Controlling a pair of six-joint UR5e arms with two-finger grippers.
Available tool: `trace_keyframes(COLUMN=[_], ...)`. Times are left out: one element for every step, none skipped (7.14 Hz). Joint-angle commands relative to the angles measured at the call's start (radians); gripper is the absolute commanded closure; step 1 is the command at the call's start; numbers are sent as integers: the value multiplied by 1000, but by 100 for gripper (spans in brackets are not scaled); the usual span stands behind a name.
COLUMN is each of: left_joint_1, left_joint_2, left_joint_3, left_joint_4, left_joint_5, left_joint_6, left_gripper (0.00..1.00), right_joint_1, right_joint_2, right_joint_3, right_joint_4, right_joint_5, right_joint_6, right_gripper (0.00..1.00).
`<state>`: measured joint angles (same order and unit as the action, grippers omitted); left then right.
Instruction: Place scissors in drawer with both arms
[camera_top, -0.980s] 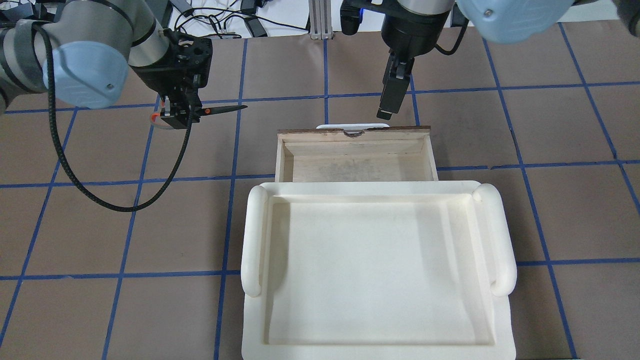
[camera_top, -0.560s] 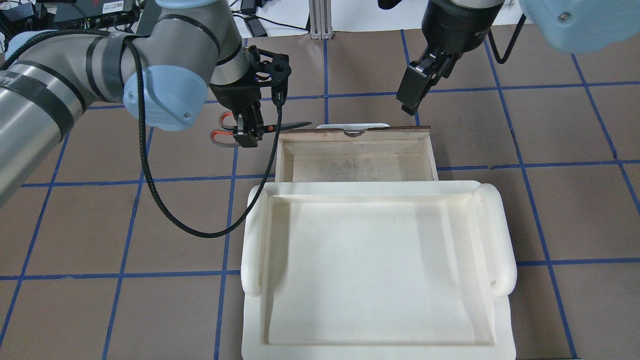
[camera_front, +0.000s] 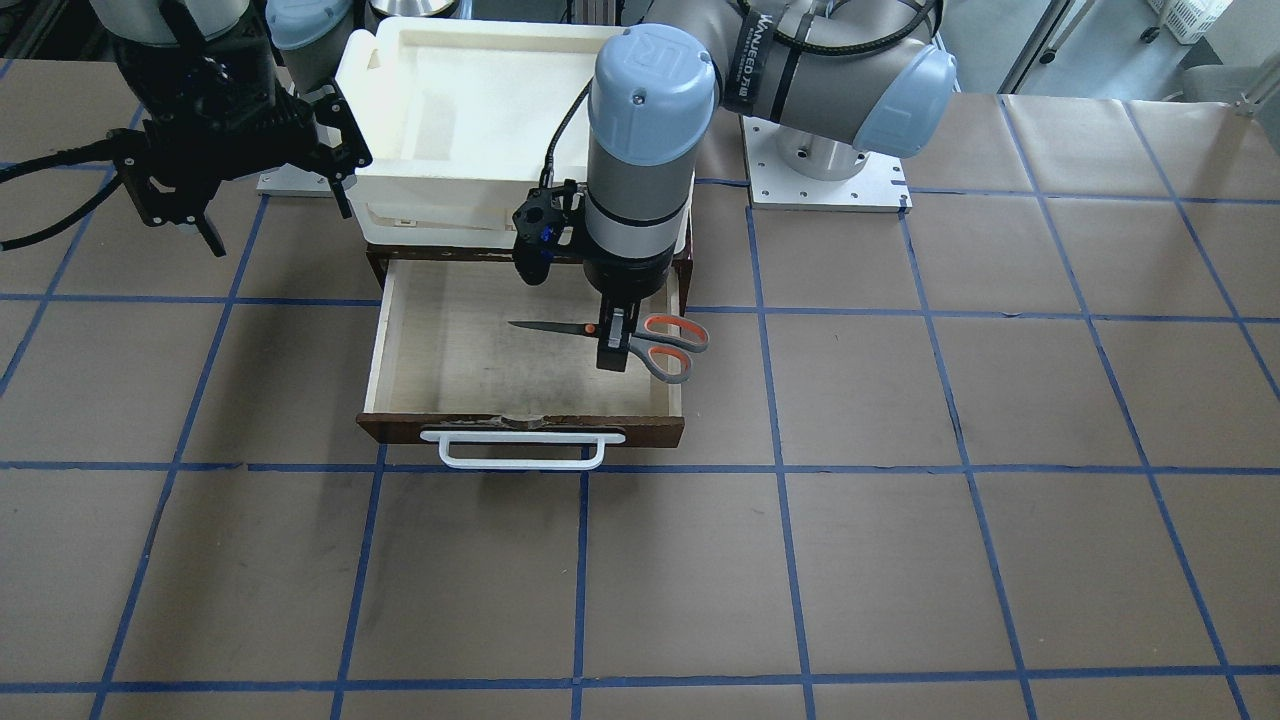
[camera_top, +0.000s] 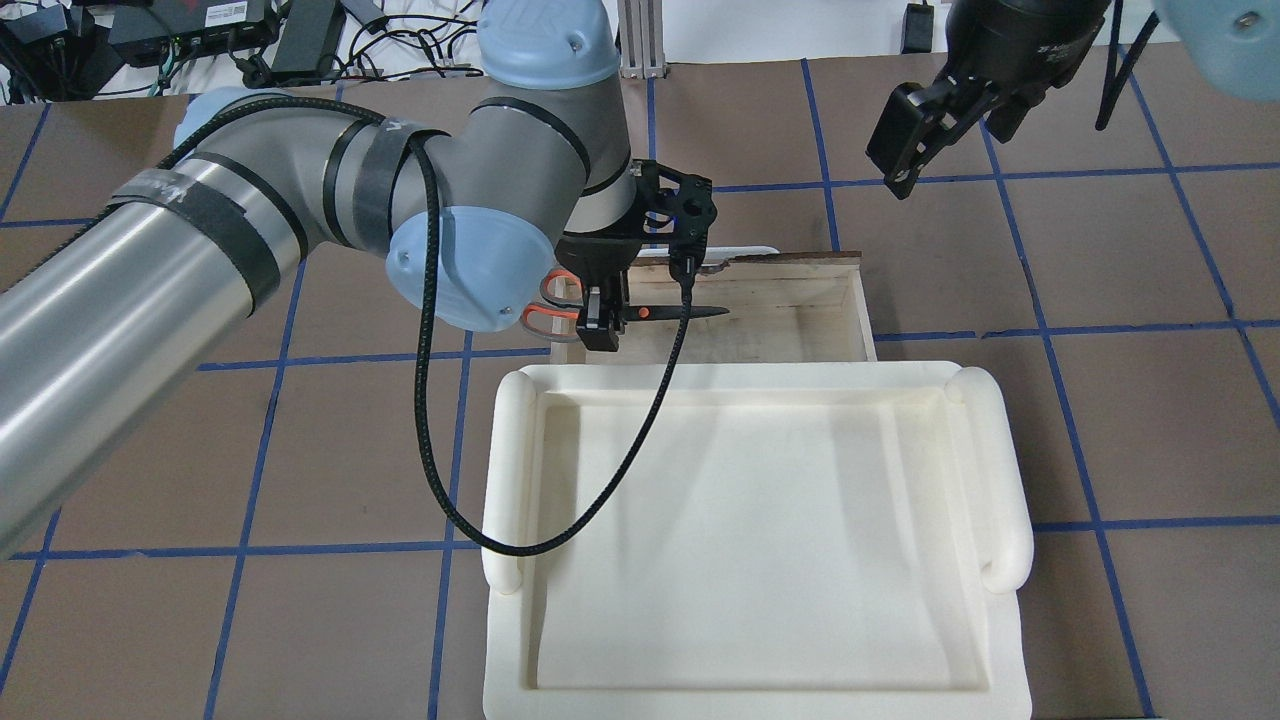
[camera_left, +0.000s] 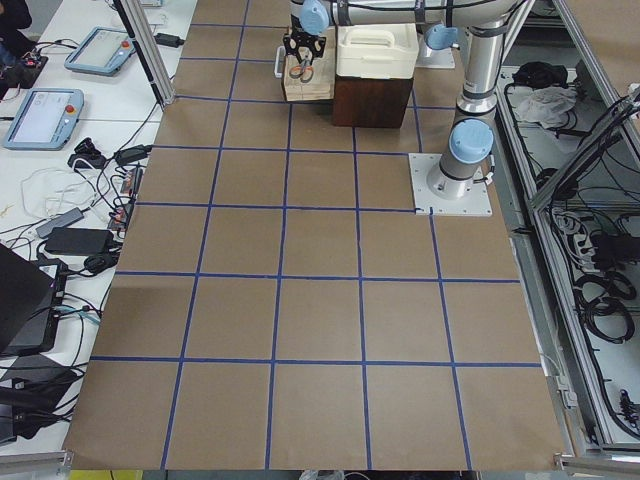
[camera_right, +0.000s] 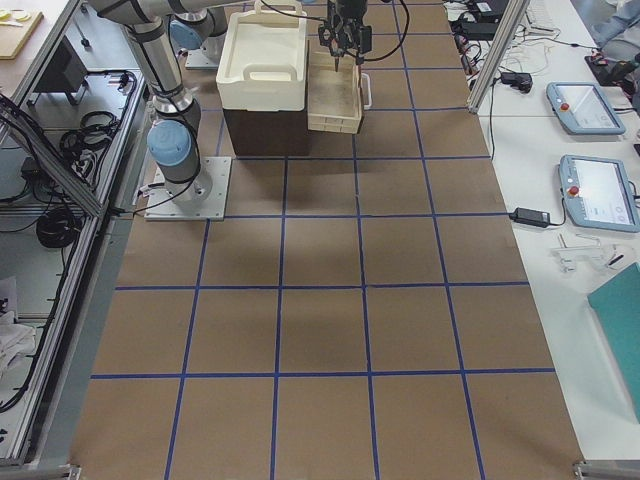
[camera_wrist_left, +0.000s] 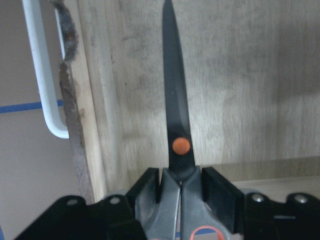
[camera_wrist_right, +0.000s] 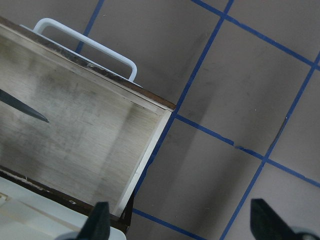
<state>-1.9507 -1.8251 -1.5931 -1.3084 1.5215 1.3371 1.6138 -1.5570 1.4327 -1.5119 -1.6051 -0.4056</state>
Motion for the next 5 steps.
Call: trace_keyframes(left_joint_1=[-34,-43,-43,-45,-47], left_joint_2=[-8,-14,-19,-25,-28], left_joint_3=[-1,-1,-1,-1,-1], left_joint_4=[4,4,6,4,6], left_joint_5=[-9,-1,-7,-11,-11], left_joint_6=[-9,-15,-15,-28,-47], left_gripper=[100,100,100,100,100], right_joint_1=[-5,-3,-3,-6,-6], right_joint_2=[-17,-18,-18,-18,-23], right_joint_3=[20,21,26,28,28], right_joint_4=[-7,1,-2,-7,-2], right_joint_5=[1,-1,1,-1,-1], right_joint_6=[88,138,148,149,199], right_gripper=[0,0,0,0,0])
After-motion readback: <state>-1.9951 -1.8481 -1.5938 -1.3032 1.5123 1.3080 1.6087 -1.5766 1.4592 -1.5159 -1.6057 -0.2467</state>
